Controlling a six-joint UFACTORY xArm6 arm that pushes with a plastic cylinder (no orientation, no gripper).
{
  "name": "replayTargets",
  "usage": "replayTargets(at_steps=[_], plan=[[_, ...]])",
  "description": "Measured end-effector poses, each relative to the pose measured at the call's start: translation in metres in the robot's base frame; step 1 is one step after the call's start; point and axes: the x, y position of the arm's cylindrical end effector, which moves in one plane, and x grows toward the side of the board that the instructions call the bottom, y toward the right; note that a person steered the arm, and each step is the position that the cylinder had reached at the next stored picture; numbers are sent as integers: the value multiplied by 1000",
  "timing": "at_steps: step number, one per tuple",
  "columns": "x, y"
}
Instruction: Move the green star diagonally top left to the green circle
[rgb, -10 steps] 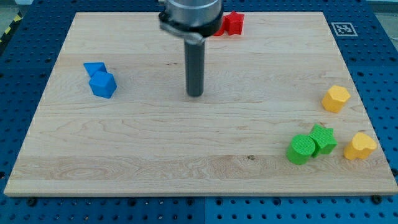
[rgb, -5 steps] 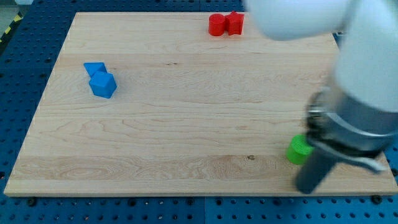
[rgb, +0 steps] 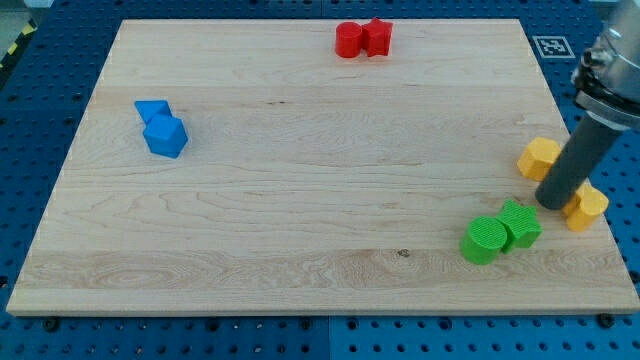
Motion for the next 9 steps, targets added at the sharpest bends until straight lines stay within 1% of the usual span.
replayTargets(at_steps=[2,3,4,5,6,7,8,9], plan=[[52,-1],[50,-32],[12,-82],[-33,-120],[-24,-117],[9,-113],[0,-135],[-53,-154]])
